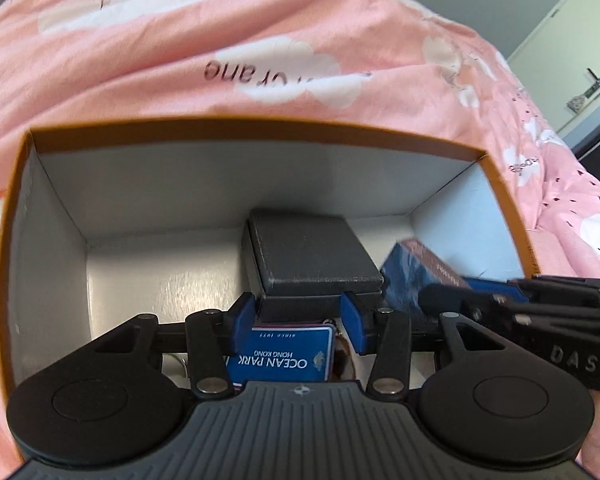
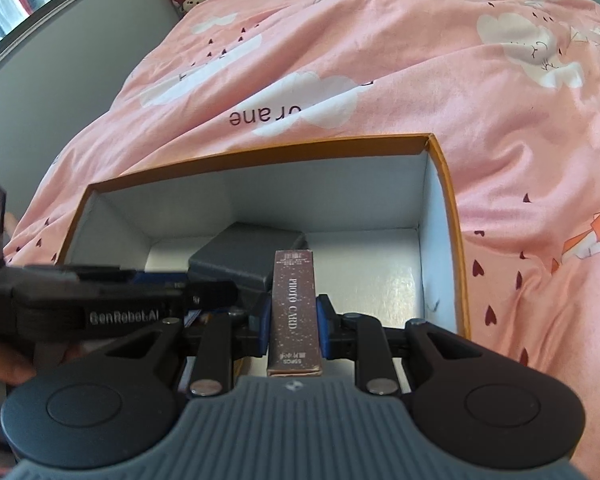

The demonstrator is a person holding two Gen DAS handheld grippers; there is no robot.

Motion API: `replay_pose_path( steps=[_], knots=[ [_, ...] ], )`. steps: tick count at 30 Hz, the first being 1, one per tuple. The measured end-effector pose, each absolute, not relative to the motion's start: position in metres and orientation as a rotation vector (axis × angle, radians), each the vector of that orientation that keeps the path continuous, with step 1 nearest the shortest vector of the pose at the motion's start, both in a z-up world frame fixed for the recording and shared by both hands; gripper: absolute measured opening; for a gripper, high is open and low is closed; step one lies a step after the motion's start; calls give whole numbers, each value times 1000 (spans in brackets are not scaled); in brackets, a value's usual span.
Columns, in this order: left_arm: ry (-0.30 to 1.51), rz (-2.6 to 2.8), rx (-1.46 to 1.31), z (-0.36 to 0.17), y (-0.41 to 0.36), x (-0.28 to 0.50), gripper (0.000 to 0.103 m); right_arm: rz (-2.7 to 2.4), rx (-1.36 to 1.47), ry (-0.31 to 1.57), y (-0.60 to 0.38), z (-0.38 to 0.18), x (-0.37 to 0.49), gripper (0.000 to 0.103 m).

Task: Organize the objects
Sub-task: 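Lower the grey box into the orange box with the left tool and release it, then place the photo card pack in the box with the right tool while the left tool drops the blue card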

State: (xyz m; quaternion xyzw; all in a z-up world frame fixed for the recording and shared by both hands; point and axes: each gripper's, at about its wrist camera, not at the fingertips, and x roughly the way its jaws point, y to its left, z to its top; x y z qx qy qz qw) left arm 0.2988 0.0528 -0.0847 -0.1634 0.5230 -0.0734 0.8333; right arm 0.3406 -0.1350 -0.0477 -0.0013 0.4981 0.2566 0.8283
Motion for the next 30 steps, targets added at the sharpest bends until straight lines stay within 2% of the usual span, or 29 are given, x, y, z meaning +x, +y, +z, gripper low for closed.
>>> replay_pose_path(
  steps=[6, 14, 23, 30],
  knots=[
    [1154, -128, -411, -96, 63, 302, 52, 521, 51, 1091, -130, -63, 359, 24],
    [1139, -121, -427, -95, 70, 300, 52, 449, 258, 1094, -140, -76, 375, 24],
    [1133, -120, -402, -95, 68, 301, 53, 439, 133, 1176, -126, -85, 380, 28],
    [1122, -130, -390, -93, 68, 299, 53, 506, -124, 1184, -107, -86, 373, 49]
  ],
)
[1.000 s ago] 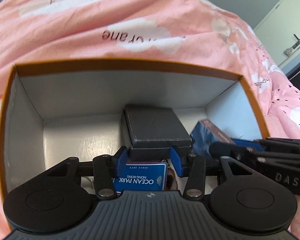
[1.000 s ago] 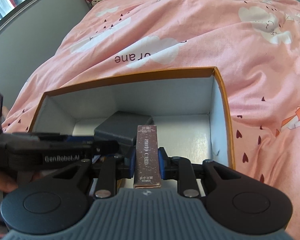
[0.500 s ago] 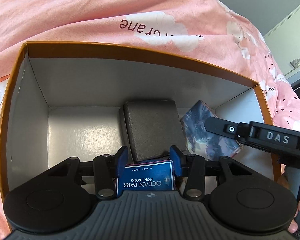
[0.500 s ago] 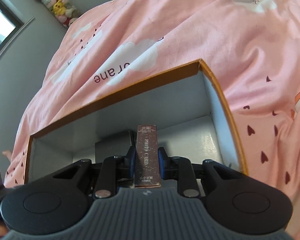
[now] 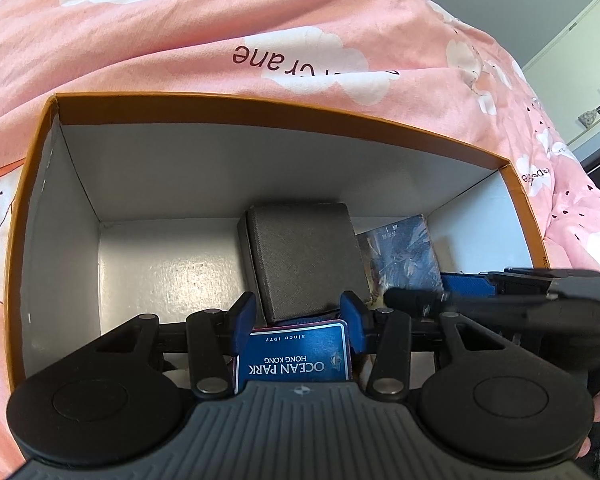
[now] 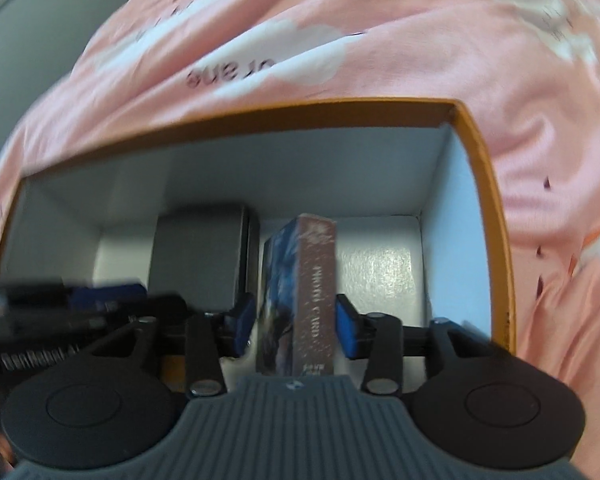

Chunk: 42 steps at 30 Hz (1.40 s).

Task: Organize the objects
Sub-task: 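Place the photo card pack in the box with the right tool while the left tool drops the blue card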

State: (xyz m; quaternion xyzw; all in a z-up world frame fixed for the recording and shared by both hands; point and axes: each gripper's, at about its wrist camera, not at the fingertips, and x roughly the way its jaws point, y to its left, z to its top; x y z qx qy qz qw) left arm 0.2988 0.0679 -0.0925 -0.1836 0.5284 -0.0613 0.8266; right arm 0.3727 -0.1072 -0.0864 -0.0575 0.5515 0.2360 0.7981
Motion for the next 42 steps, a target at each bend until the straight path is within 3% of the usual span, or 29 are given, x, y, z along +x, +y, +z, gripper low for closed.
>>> replay_pose_path(
  steps=[2, 5, 13, 15, 17, 18, 26, 42],
  knots=[
    [1121, -130, -386, -92, 68, 299, 53, 576, -235, 1184, -100, -86, 368, 63],
    [1118, -129, -380, -92, 67, 298, 53, 669, -408, 1167, -91, -84, 359, 72],
    [1114, -130, -378, -91, 67, 297, 53, 770, -794, 1138, -75, -94, 341, 73],
    [1113, -132, -375, -91, 66, 297, 53, 774, -857, 1138, -73, -99, 338, 71],
    [1113, -131, -373, -91, 66, 298, 53, 776, -907, 1130, -73, -104, 336, 54],
    [1113, -131, -375, -91, 67, 298, 53, 774, -918, 1128, -74, -106, 337, 51],
    [1108, -119, -389, -90, 69, 300, 53, 841, -929, 1028, -79, -103, 340, 34],
    [1116, -95, -401, -90, 75, 304, 54, 879, -941, 978, -79, -94, 333, 32]
  ],
)
